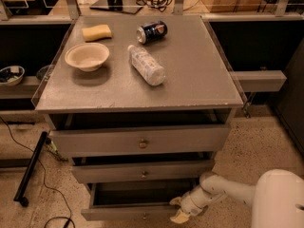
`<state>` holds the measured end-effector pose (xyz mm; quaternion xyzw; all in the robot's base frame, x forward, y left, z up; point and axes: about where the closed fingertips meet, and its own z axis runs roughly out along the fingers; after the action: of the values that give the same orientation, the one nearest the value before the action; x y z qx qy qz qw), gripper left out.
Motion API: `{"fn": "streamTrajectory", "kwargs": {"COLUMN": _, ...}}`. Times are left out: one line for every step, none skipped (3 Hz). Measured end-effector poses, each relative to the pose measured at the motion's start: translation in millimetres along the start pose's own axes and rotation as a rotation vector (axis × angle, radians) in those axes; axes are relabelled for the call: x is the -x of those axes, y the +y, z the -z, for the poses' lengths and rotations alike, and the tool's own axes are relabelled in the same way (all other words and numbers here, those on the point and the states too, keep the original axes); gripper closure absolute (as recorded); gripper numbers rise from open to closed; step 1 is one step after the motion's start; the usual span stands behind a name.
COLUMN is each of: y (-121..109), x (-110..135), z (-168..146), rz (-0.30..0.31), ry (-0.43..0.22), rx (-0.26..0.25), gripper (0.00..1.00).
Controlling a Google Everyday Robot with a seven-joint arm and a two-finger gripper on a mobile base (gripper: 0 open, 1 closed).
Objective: Open bottom drawer
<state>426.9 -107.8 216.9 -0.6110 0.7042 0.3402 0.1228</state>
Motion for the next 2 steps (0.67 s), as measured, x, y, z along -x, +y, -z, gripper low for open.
{"fn": "streamTrajectory", "kwargs": {"y": 0.0, "x": 0.0, "z": 0.0, "rz": 0.0, "ry": 0.0, "rx": 0.0, "gripper": 0.11}}
{"fn": "streamTrajectory", "kwargs": {"y": 0.0, "x": 0.0, "z": -0.1, "rz": 0.0, "ry": 0.0, "rx": 0.0, "gripper": 0.0}}
